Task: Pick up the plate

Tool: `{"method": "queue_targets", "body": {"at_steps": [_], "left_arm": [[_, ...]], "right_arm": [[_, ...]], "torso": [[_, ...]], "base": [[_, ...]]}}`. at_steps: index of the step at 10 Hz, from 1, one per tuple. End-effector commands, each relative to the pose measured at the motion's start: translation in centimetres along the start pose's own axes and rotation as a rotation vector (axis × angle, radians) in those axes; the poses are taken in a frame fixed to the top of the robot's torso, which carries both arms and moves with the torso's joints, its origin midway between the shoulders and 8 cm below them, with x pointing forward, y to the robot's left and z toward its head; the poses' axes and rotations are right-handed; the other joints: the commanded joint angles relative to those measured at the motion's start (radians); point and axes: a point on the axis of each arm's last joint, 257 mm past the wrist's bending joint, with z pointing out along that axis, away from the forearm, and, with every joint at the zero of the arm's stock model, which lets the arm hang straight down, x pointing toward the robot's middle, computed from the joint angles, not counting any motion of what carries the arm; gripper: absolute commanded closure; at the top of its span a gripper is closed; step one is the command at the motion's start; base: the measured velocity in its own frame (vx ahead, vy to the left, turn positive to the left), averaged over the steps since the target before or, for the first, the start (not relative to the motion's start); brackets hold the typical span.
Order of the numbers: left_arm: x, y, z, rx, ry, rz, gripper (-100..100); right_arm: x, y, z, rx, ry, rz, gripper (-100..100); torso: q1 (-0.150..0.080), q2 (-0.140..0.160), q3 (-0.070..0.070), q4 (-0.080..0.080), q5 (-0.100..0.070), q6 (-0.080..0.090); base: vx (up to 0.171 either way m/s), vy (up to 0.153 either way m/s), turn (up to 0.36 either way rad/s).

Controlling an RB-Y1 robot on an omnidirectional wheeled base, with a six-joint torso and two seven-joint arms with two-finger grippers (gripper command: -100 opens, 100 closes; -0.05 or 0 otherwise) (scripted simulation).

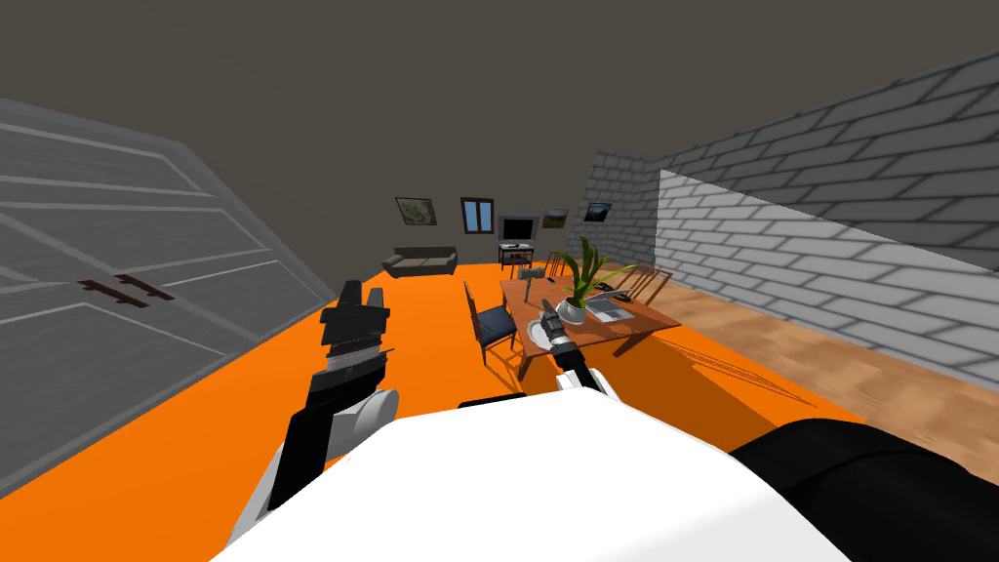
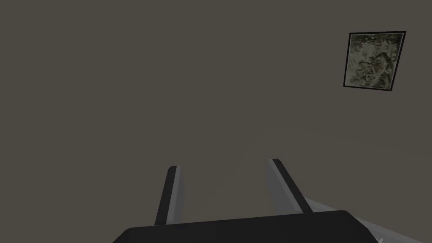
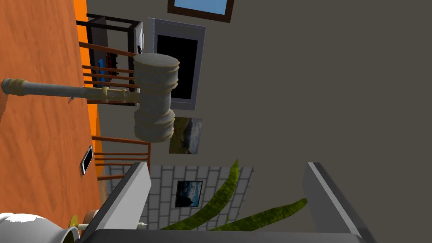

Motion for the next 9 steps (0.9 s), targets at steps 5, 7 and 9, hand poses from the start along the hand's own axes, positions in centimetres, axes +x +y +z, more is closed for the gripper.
{"method": "queue_targets", "body": {"at_steps": [5,7,9], "left_arm": [[0.0,0.0,0.0,0.0,0.0,0.0,0],[0.0,0.0,0.0,0.0,0.0,0.0,0],[0.0,0.0,0.0,0.0,0.0,0.0,0]], "right_arm": [[2.7,-7.0,-0.6,0.194,0.071,-0.095,-100],[3.8,-10.0,-1.3,0.275,0.1,-0.139,-100],[4.7,-13.0,-2.3,0.356,0.129,-0.187,-100]], "torso": [[0.0,-0.001,0.0,0.0,0.0,0.0],[-0.001,-0.001,0.0,0.0,0.0,0.0],[-0.001,0.0,0.0,0.0,0.0,0.0]], "base": [[-0.028,-0.028,0.134],[-0.026,-0.036,0.151],[-0.037,-0.031,0.163]]}}
